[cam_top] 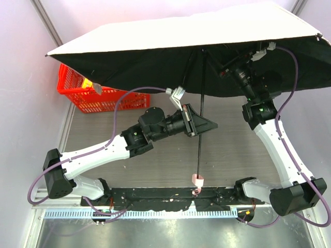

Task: Put away the umbrella

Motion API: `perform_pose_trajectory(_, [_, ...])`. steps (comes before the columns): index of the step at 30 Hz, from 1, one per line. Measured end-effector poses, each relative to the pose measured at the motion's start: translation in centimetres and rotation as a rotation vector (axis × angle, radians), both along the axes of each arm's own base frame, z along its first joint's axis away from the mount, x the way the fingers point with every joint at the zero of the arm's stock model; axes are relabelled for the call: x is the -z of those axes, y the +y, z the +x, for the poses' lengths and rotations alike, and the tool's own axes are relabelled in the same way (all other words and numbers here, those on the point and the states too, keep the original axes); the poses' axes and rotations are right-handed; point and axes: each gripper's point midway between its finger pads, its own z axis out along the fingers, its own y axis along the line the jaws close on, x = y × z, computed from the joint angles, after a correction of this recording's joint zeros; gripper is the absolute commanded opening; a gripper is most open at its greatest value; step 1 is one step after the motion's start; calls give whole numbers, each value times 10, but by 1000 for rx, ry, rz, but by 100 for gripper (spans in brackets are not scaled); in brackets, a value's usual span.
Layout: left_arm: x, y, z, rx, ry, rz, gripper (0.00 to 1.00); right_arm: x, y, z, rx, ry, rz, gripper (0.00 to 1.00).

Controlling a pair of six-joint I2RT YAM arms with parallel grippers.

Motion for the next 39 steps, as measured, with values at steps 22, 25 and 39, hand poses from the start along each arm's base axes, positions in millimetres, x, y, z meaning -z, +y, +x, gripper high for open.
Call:
perform_pose_trajectory(22, [6,-2,-4,32,13,19,0,18,16,16,-58,62,-86,54])
perform_pose_trajectory(25, [9,-2,-11,66,12,37,0,23,18,13,-71,73,-110,32])
perform_pose_trajectory(39, [8,-2,-16,95,1,46,0,21,8,8,-31,66,-132,2])
